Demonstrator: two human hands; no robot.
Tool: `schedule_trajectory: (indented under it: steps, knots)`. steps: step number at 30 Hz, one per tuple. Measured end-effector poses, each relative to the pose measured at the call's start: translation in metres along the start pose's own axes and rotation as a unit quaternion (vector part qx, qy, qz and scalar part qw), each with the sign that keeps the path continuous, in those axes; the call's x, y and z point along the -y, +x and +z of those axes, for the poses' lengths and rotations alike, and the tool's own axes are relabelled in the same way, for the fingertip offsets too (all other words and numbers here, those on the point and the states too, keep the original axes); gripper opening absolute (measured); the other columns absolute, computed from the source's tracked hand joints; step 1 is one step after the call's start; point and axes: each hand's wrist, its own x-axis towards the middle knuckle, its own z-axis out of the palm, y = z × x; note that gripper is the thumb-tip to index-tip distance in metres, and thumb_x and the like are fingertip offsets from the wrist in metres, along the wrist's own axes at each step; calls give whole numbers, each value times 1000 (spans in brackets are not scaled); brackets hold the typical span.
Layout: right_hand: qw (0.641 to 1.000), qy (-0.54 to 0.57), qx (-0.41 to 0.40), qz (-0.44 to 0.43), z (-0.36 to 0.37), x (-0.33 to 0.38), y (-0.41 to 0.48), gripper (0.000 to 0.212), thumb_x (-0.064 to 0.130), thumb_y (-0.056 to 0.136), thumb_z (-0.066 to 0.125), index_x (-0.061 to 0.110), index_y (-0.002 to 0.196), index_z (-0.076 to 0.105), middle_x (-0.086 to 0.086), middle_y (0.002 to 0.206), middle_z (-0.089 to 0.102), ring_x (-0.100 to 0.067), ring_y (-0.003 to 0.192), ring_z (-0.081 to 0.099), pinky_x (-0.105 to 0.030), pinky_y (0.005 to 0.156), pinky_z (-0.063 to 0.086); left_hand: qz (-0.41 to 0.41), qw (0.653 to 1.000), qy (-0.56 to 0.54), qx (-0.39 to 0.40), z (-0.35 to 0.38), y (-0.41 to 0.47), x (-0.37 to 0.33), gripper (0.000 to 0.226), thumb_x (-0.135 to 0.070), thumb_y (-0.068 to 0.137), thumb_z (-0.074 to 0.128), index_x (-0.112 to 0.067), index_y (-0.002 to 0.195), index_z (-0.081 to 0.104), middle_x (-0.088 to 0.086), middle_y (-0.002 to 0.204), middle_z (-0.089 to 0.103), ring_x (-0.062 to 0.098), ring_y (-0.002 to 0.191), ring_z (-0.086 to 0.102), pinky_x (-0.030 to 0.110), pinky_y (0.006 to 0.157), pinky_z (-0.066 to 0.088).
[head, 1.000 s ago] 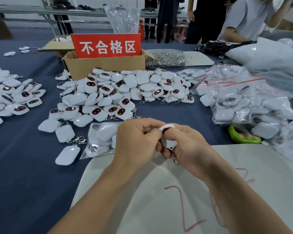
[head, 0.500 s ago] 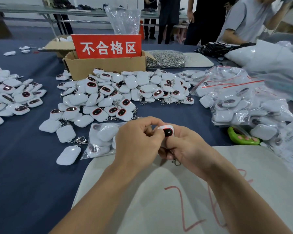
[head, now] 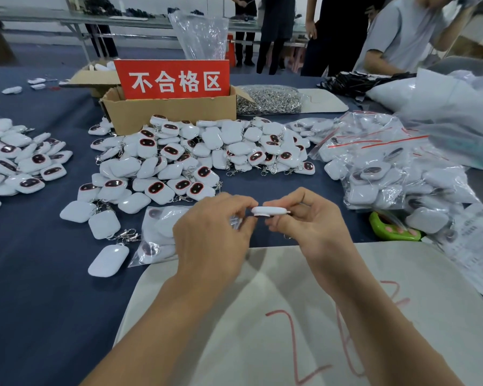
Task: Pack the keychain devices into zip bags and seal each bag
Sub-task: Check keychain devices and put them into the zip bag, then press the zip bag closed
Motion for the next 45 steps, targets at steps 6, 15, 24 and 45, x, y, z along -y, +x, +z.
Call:
schedule_trajectory:
  steps: [6,15,24,45]
  knots:
    - [998,34,10,55,1,1,4,21,27,90,68,7,97,70,-21,74,61,-23,63,51,-29,59,40,99,992,-72,38,4,-1,3,45,-15,83,79,-37,121,72,-16,122,69,4,106,66,21,88,50]
    - [998,-22,-1,61,0,6,1,26,33,85,65,12,69,65,-9,64,67,-15,51,48,-19,49,38,-13,991,-109,75,-3,-2,4,31,-52,102,49,-29,90,66,-5,68,61,16,65,57,35,62,47]
    - [970,-197,-132,59,3,-7,5,27,36,88,71,26,63,67,4,55,65,-1,47,47,-14,47,36,-139,943,263,150,-12,14,8,18,-56,88,57,-38,88,63,-13,63,49,15,71,45,31,60,22]
    - [975,-176,64,-116,20,9,2,65,1,85,75,48,128,65,18,120,72,-28,93,70,-42,77,62,-65,945,-313,67,-33,33,-2,17,-20,89,64,-32,79,72,-12,69,69,6,65,59,23,65,48]
